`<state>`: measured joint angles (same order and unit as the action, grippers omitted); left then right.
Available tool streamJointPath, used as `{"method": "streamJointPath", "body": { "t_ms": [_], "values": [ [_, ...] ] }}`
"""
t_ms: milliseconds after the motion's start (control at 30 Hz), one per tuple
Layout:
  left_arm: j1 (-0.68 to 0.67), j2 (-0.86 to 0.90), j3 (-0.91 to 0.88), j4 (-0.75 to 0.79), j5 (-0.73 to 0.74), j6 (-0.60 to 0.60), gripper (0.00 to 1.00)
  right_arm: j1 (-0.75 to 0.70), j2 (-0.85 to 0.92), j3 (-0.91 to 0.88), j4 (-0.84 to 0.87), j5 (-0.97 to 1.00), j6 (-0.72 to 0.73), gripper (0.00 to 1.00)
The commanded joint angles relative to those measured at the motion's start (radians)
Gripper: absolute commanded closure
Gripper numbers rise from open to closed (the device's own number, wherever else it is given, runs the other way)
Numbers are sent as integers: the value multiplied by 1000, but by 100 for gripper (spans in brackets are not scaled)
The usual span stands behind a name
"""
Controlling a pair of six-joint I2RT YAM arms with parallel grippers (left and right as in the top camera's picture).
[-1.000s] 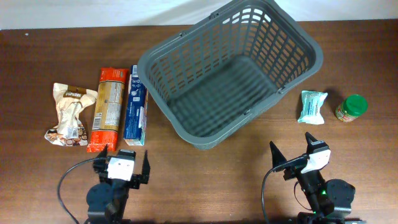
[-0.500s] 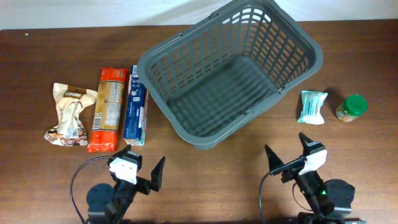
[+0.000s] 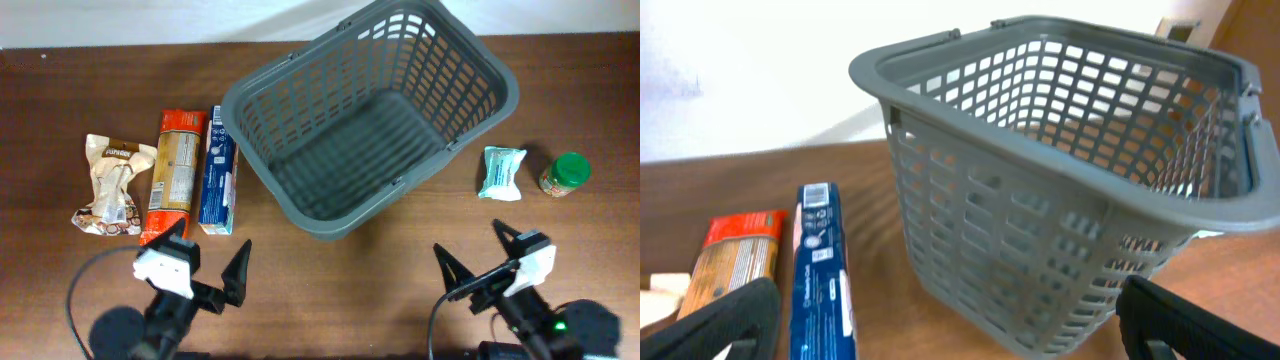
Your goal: Pack container
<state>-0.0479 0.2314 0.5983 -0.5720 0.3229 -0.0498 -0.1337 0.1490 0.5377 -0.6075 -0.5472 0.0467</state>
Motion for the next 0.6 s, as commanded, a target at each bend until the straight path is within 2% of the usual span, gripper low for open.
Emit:
{"method": "streamJointPath", "body": {
  "t_ms": [0, 133, 167, 233, 267, 433, 567],
  "values": [
    [6, 168, 165, -57, -17, -5, 1, 9, 165, 221, -103, 57, -113, 1],
    [6, 339, 342, -131, -17, -2, 1, 10, 356, 463, -249, 152, -122, 1],
    [6, 422, 432, -167, -16, 17, 1, 10, 452, 585, -306, 204, -121, 1],
    [6, 513, 534, -216, -17, 52, 1, 10, 545, 702, -359, 234, -122, 1],
    [6, 604, 641, -276, -17, 73, 1, 9, 640, 829, -422, 249, -121, 1],
    [6, 841, 962, -531, -14, 73, 1, 9, 861, 1132, -643, 237, -117, 1],
    [6, 955, 1138, -697, -16, 73, 1, 9, 961, 1276, -779, 208, -105, 1]
  ]
}}
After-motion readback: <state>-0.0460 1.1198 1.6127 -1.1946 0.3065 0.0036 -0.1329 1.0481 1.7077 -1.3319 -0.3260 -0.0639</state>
